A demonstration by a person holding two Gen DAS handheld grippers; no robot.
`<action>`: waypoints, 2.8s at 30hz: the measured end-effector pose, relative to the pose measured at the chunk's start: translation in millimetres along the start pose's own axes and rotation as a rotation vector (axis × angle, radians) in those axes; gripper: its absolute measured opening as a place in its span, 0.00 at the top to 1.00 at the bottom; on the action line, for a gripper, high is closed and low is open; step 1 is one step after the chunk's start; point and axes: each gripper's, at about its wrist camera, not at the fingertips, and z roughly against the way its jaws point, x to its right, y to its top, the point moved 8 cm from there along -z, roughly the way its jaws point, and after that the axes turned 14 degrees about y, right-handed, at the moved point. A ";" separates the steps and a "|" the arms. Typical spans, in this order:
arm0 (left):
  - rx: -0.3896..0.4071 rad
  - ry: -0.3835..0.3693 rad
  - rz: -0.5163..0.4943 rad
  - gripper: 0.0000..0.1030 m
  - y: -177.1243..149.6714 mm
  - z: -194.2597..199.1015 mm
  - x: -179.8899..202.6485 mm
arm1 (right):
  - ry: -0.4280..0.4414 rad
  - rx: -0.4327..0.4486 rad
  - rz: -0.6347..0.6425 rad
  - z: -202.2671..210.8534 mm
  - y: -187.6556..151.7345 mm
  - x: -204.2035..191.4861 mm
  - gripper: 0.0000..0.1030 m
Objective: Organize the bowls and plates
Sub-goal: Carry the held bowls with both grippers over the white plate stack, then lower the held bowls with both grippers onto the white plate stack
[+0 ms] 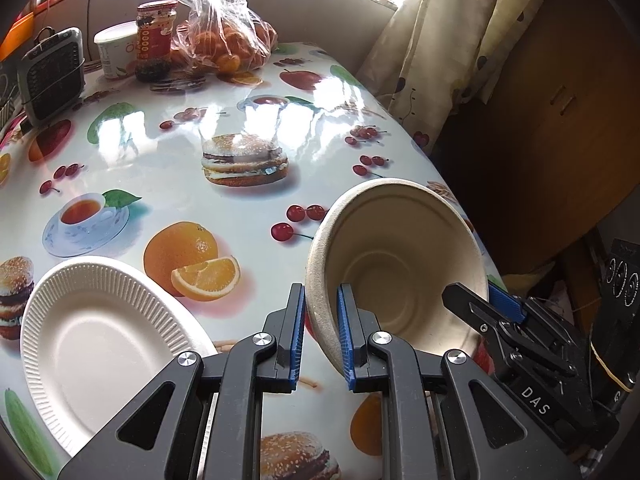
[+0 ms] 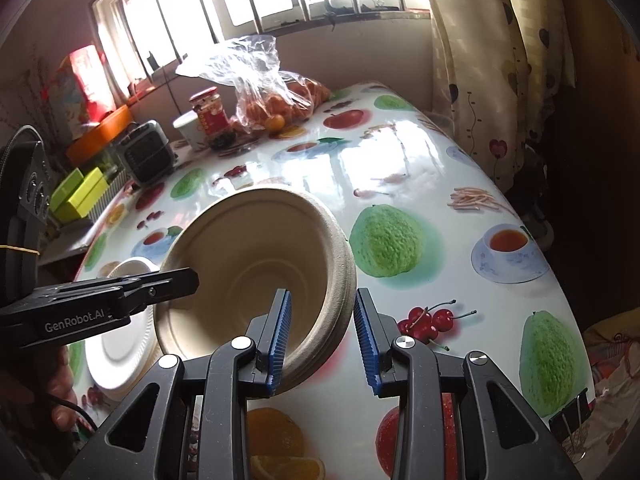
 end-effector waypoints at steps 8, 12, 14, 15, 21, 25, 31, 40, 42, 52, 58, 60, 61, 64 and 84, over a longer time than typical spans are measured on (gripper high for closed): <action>0.016 0.010 0.016 0.84 2.0 8.7 -6.0 | 0.014 0.004 0.018 0.2 9.1 -10.1 0.69; 0.026 0.019 0.027 0.84 2.7 13.6 -11.7 | 0.027 -0.001 0.030 -1.5 11.9 -17.5 0.70; 0.029 0.024 0.032 0.84 2.0 16.3 -15.0 | 0.033 -0.004 0.038 -3.1 13.0 -21.2 0.69; 0.031 0.027 0.034 0.84 1.5 17.6 -16.9 | 0.037 -0.005 0.039 -3.5 13.6 -22.7 0.70; 0.040 0.045 0.059 0.84 -1.5 25.0 -29.9 | 0.064 -0.011 0.064 -9.2 17.4 -37.9 0.69; 0.050 0.059 0.076 0.84 -2.5 31.7 -40.3 | 0.082 -0.020 0.078 -14.4 18.6 -48.1 0.69; 0.060 0.086 0.105 0.84 -3.7 38.1 -59.7 | 0.112 -0.035 0.104 -23.0 18.8 -67.0 0.69; 0.075 0.125 0.155 0.84 -11.1 48.4 -89.2 | 0.157 -0.056 0.144 -36.7 17.6 -97.2 0.69; 0.076 0.133 0.165 0.84 -13.0 49.5 -95.8 | 0.166 -0.062 0.151 -39.7 16.9 -103.0 0.69; 0.079 0.167 0.211 0.84 -25.1 54.5 -124.0 | 0.203 -0.094 0.187 -57.1 11.1 -128.7 0.69; 0.081 0.187 0.238 0.84 -34.0 58.2 -140.8 | 0.224 -0.121 0.200 -68.2 3.7 -142.3 0.69; 0.083 0.192 0.248 0.84 -36.4 59.9 -146.1 | 0.233 -0.128 0.206 -71.1 1.4 -147.3 0.69; 0.083 0.194 0.253 0.84 -37.4 60.5 -148.9 | 0.237 -0.132 0.209 -72.5 0.4 -150.1 0.69; 0.083 0.202 0.265 0.84 -40.8 62.1 -156.6 | 0.245 -0.140 0.219 -76.7 -1.7 -157.6 0.69; 0.070 0.234 0.327 0.84 -61.4 65.9 -192.9 | 0.281 -0.194 0.254 -99.1 -16.2 -190.6 0.69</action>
